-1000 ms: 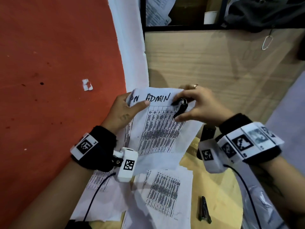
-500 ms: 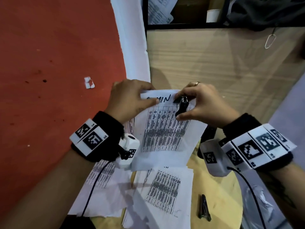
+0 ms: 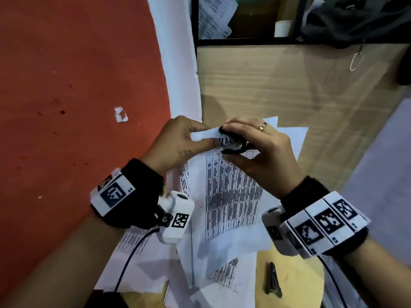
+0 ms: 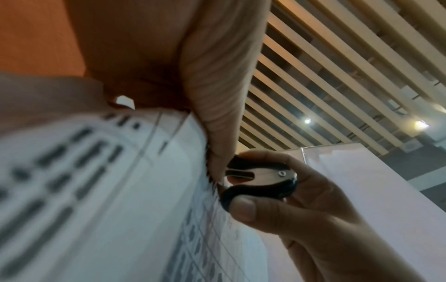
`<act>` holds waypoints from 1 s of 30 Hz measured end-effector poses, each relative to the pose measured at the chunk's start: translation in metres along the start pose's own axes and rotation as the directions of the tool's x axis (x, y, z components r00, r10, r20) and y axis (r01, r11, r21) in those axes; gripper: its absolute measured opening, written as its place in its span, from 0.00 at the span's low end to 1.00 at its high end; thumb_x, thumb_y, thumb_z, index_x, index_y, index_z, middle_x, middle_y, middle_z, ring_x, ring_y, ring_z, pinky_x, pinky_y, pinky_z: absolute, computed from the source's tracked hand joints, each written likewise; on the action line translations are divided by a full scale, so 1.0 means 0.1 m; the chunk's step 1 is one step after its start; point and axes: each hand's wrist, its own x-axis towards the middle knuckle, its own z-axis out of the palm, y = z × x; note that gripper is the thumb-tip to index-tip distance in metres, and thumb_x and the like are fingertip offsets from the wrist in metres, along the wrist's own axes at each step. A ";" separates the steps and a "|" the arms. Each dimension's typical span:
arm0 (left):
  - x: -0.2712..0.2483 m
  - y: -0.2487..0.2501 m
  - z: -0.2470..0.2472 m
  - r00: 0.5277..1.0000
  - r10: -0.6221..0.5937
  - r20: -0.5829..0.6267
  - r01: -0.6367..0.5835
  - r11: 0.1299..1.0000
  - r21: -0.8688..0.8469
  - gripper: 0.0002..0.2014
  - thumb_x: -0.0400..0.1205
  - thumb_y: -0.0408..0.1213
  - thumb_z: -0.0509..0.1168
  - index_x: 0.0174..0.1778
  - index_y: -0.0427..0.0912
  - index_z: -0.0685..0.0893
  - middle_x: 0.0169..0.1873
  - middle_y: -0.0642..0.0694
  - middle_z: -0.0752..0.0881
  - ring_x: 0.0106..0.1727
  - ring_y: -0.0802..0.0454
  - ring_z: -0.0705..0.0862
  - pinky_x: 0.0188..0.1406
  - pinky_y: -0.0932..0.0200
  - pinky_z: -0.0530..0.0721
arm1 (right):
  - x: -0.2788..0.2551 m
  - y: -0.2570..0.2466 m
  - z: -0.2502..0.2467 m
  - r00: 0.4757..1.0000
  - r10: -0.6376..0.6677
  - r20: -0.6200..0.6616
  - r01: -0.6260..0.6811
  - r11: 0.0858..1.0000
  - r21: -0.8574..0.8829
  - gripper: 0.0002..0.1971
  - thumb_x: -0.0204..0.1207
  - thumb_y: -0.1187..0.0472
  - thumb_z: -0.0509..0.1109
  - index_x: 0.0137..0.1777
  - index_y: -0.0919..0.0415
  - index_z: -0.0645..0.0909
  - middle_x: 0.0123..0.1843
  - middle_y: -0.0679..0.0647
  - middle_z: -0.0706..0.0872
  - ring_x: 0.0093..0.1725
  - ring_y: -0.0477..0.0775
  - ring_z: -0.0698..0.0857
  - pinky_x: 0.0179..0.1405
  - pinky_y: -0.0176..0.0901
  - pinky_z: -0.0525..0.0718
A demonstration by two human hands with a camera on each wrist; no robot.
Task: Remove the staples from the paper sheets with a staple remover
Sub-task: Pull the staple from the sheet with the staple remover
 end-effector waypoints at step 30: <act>-0.03 0.05 -0.03 0.995 -0.026 0.097 0.046 0.974 -0.220 0.11 0.75 0.33 0.73 0.47 0.27 0.87 0.41 0.35 0.88 0.42 0.53 0.82 0.44 0.58 0.78 | 0.10 -0.05 0.02 0.977 -0.214 0.015 0.214 0.963 -0.164 0.13 0.64 0.68 0.78 0.49 0.69 0.86 0.50 0.60 0.89 0.42 0.65 0.86 0.40 0.53 0.86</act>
